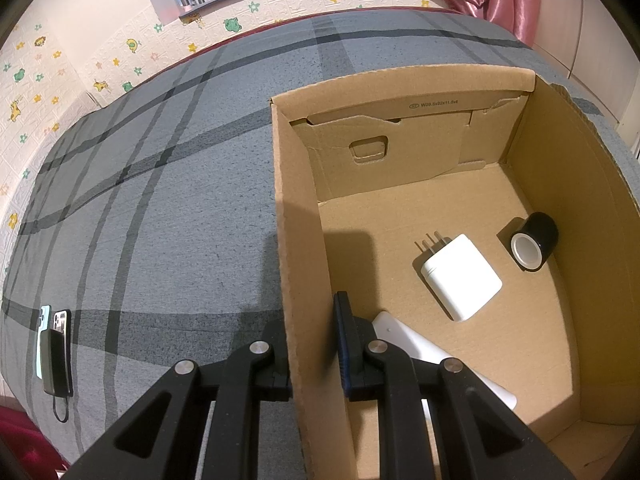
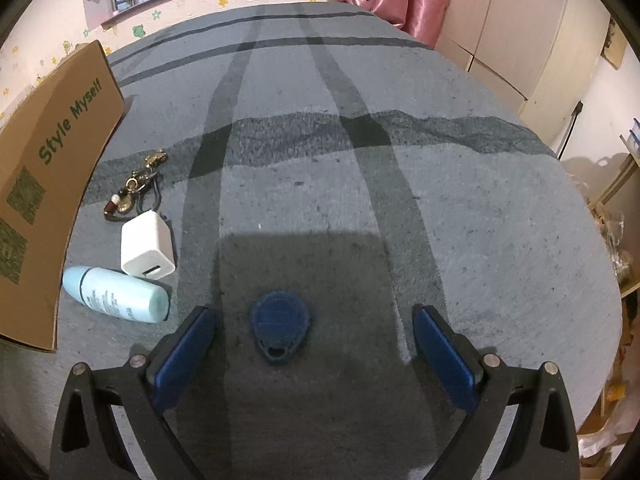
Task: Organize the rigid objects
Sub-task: 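Close the right tool on the blue tag, then lift the blue tag with the right tool toward the box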
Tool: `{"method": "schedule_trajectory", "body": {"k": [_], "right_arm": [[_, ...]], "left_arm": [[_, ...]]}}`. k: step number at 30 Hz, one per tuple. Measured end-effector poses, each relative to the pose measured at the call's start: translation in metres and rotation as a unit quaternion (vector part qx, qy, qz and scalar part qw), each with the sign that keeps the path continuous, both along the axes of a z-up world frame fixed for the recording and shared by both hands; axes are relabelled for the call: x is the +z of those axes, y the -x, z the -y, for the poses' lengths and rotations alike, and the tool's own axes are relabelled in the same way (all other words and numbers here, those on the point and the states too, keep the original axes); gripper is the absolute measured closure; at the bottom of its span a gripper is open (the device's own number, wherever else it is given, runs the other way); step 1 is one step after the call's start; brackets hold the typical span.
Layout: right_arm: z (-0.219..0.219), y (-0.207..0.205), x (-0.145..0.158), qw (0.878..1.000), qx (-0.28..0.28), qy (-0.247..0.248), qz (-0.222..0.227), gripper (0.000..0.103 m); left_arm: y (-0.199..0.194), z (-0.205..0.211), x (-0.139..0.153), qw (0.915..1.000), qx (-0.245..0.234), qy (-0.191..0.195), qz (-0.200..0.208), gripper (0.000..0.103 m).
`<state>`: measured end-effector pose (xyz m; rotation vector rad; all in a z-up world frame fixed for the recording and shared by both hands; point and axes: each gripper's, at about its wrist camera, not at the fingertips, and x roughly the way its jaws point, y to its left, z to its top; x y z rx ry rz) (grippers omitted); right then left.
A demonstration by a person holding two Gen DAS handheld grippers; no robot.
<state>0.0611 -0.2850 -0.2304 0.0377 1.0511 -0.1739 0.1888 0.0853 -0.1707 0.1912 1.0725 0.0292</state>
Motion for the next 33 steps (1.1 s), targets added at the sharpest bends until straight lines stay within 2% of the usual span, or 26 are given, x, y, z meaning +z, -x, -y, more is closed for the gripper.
{"method": "schedule_trajectory", "body": {"k": [3,7,9,11,12,13,14,33], "right_arm": [[-0.002,0.0,0.001,1.0,0.0,0.002,0.001,0.002],[-0.002,0.003,0.002,1.0,0.004,-0.002,0.003,0.013],[-0.006,0.006,0.004,1.0,0.008,-0.003,0.006,0.027],[-0.01,0.01,0.008,1.0,0.015,0.002,0.011,0.051],[-0.011,0.011,0.009,1.0,0.016,0.003,0.012,0.059],[-0.013,0.012,0.01,1.0,0.016,0.002,0.013,0.073],[-0.013,0.012,0.011,1.0,0.015,0.002,0.014,0.076],[-0.013,0.016,0.031,0.999,0.019,-0.001,0.033,0.076]], "left_arm": [[0.0,0.0,0.0,1.0,0.0,0.0,0.0,0.086],[0.001,0.0,0.0,1.0,0.0,-0.001,0.0,0.086],[0.001,0.0,0.0,1.0,0.0,-0.002,0.001,0.086],[0.001,0.001,0.001,1.0,0.0,-0.003,0.001,0.086],[0.001,0.001,0.001,1.0,0.0,-0.003,0.001,0.086],[0.001,0.001,0.001,1.0,0.0,-0.004,0.001,0.086],[0.001,0.001,0.001,1.0,0.0,-0.004,0.001,0.086],[0.002,0.001,0.0,1.0,-0.001,-0.002,0.002,0.086]]}}
